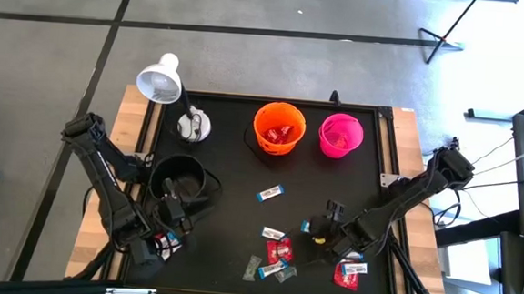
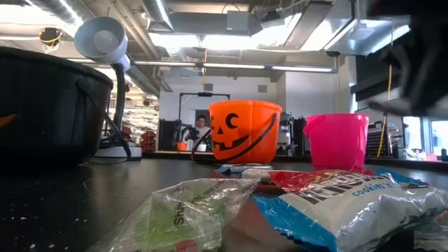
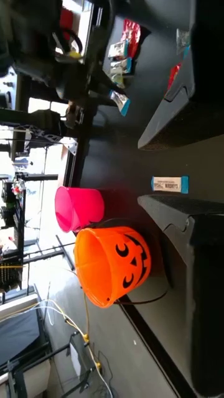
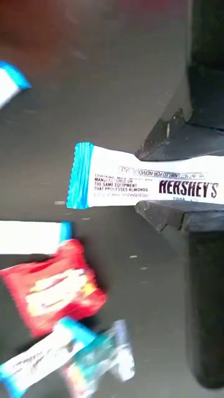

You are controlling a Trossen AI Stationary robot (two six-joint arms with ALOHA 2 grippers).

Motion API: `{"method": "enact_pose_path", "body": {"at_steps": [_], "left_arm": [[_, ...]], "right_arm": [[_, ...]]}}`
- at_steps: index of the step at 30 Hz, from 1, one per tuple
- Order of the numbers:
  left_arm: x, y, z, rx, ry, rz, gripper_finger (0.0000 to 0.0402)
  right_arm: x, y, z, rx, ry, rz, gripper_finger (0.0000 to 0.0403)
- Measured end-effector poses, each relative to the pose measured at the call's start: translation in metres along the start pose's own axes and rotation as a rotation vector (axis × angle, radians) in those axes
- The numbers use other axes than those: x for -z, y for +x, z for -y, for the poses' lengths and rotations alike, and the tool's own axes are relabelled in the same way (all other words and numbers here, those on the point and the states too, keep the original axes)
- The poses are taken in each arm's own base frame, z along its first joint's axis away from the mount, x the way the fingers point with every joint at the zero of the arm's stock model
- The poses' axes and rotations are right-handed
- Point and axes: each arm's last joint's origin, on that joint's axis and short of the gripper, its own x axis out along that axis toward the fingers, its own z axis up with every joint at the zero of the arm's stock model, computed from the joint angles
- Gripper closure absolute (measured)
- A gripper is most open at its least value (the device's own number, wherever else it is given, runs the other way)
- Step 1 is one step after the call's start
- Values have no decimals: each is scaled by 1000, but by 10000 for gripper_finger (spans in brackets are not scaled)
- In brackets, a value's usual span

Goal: Sort candy
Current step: Put the white candy into the black bucket

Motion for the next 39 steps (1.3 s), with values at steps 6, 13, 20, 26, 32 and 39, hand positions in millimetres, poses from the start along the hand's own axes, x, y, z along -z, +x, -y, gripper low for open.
{"method": "enact_pose_path", "body": {"at_steps": [6,13,20,26,32,39], "left_arm": [[-6,13,1,-29,-21,4,284],[-20,40,14,114,-53,-134,284],[-44,77,19,367,-93,-190,284],[-60,109,8,364,-158,-133,281],[-52,152,8,491,-212,-220,234],[-29,191,14,483,-281,-295,185]], "right_arm": [[-26,-23,-10,33,-100,162,318],[-50,-47,-15,120,-185,333,318],[-62,-60,-17,190,-235,418,318],[-68,-64,-19,225,-265,486,318],[-75,-63,-15,256,-273,509,318],[-83,-57,-7,284,-260,502,318]]}}
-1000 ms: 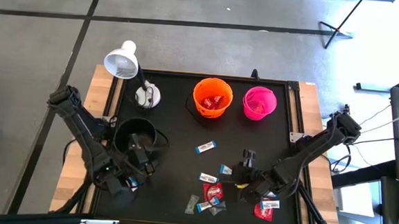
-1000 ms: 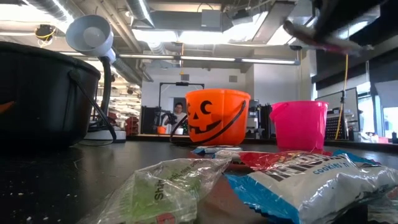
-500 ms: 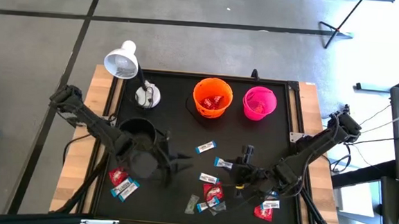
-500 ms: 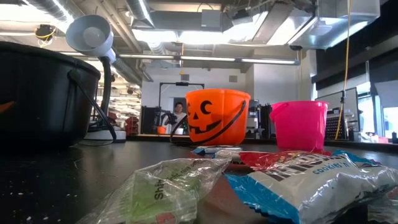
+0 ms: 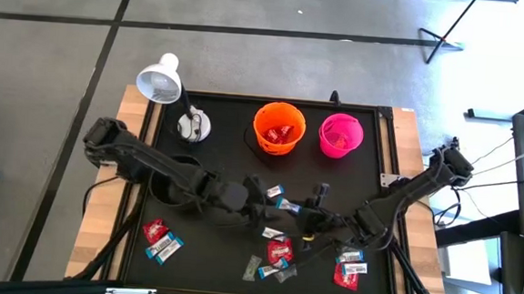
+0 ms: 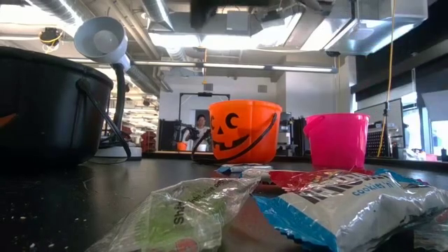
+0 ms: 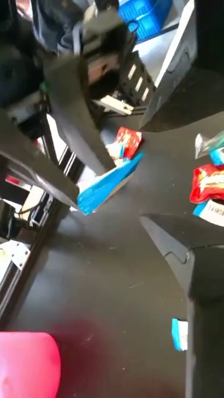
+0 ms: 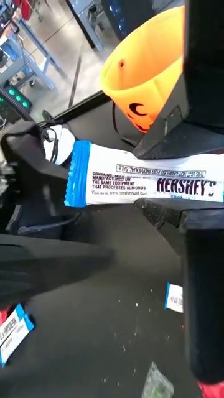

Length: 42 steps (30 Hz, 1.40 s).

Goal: Sort candy
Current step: Put the white candy into the black bucket

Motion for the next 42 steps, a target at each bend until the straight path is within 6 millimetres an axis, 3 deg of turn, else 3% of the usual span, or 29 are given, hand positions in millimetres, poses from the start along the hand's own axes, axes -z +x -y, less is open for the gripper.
{"method": "enact_pose_path", "body": {"at_steps": [5,19,35,42], "left_arm": [[-1,11,-3,16,-31,32,172],[-13,11,-8,-39,-72,149,172],[-10,10,-11,-103,-76,140,205],[-10,10,-10,-111,-33,142,246]], "right_arm": [[0,2,1,-17,2,-10,318],[0,1,0,-17,4,-8,318],[0,1,0,-13,1,-8,318],[0,2,0,-11,-1,-9,318]]}}
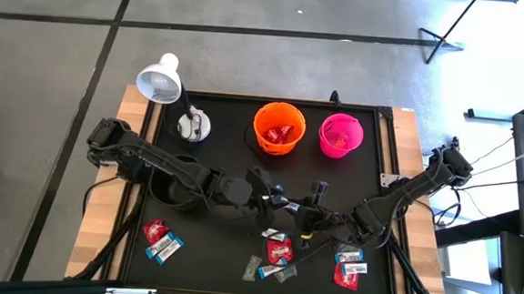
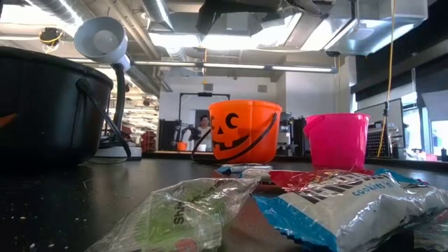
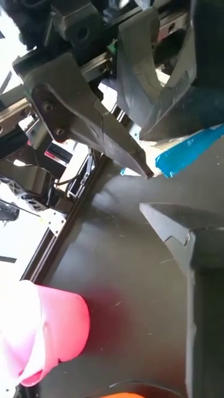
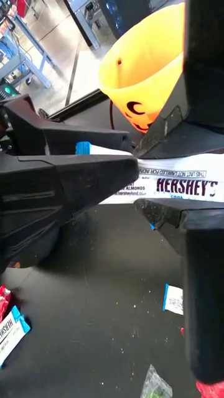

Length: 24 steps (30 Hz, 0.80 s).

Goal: Sort candy
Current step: Put the white candy into the black bucket

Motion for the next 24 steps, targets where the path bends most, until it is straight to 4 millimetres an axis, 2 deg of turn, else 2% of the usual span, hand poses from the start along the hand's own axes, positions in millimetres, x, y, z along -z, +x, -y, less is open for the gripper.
{"method": "enact_pose_path", "body": {"at_steps": [15,20,24], "left_arm": [[2,-1,1,-6,69,-9,387],[3,-1,0,1,81,-25,393],[2,-8,-3,-20,107,-70,390]], "right_arm": [[-1,0,1,33,6,15,317],[-2,-2,1,-12,-5,-8,317],[-13,-12,7,-18,-14,-24,317]]}}
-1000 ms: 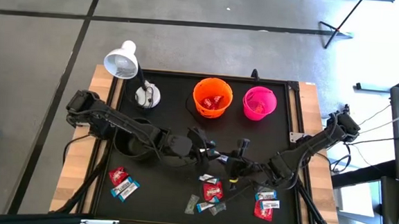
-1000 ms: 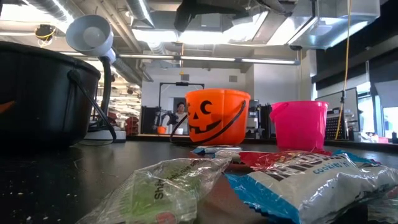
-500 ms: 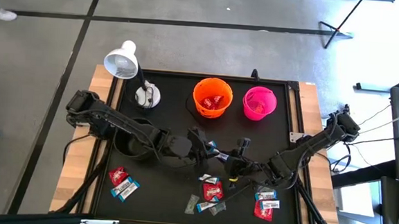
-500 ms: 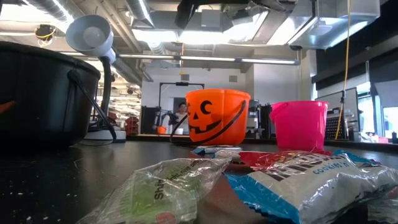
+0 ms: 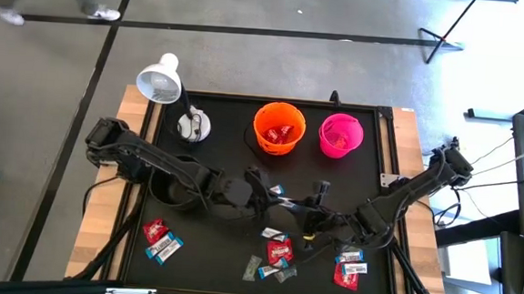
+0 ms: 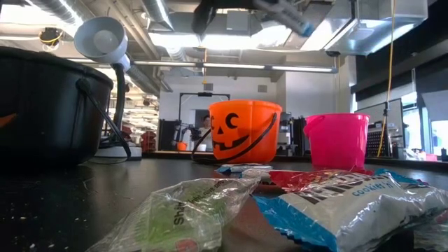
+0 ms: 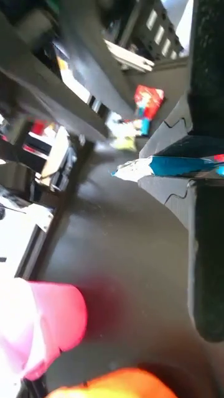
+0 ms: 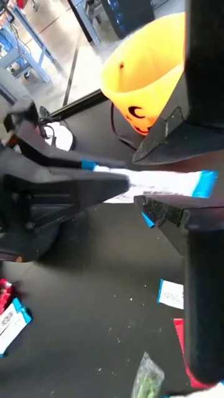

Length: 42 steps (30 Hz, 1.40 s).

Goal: Sort candy
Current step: Put the white candy into the black bucket

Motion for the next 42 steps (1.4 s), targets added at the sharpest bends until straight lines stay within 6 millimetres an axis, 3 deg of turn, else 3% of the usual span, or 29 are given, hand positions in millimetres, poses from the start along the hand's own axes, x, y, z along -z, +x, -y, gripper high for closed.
{"method": "enact_pose_path", "body": {"at_steps": [3,9,15,21,33,42], "left_arm": [[-4,-16,-5,-35,11,-52,389],[-16,-73,-14,-113,14,-109,389],[-14,-141,-31,-253,13,-186,389],[0,-186,-55,-399,-116,-359,389],[18,-211,-59,-512,-81,-490,374],[20,-213,-60,-532,-86,-499,347]], "right_arm": [[-10,-15,3,-10,-5,-2,317],[-18,-38,5,-36,-50,-6,317],[-9,-42,5,-34,-70,-66,318],[-2,-42,8,-11,-33,-129,318],[-1,-42,9,-9,-17,-136,318],[-1,-42,8,-19,-1,-144,318]]}}
